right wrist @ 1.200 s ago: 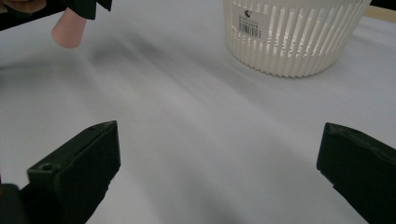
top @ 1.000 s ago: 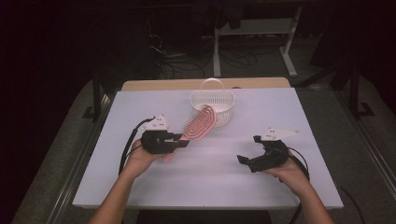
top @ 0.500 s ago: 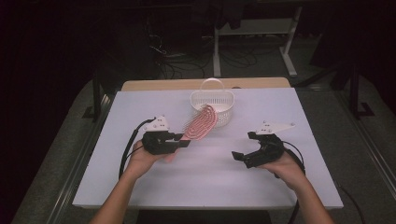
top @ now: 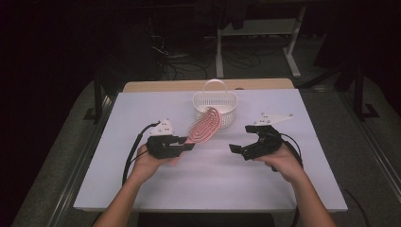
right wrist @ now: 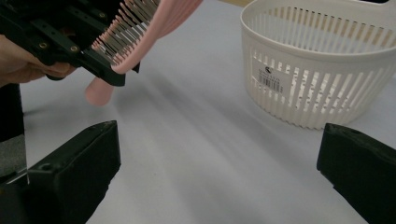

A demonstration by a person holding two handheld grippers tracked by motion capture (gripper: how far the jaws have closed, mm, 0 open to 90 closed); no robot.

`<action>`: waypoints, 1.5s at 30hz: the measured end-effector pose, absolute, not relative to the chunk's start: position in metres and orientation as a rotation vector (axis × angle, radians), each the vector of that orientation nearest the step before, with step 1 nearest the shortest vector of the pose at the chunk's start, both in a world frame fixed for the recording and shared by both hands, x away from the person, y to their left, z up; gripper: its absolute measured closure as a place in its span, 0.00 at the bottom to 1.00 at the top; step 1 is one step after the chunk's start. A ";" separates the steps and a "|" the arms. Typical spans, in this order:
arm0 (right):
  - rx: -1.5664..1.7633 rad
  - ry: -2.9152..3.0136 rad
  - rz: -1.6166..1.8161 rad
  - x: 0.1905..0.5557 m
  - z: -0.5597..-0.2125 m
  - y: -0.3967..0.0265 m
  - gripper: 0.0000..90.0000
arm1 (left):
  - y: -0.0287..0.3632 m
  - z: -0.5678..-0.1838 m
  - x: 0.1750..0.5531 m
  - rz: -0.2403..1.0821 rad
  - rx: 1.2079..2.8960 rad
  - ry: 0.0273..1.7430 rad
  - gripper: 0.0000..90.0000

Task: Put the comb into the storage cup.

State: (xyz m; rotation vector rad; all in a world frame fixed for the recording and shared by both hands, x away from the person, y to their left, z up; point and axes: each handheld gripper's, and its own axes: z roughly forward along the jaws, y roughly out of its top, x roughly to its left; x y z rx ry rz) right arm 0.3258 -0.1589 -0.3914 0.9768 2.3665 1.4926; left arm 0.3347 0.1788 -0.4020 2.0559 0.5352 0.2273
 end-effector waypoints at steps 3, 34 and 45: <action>0.965 2.366 1.499 0.330 -0.390 -0.154 0.00 | 0.179 -0.402 0.334 0.235 2.053 0.540 0.78; 0.907 2.396 1.597 0.346 -0.378 -0.120 0.00 | 0.172 -0.412 0.329 0.288 2.035 0.551 0.78; 0.918 2.387 1.570 0.345 -0.378 -0.114 0.00 | 0.160 -0.417 0.321 0.310 2.030 0.528 0.78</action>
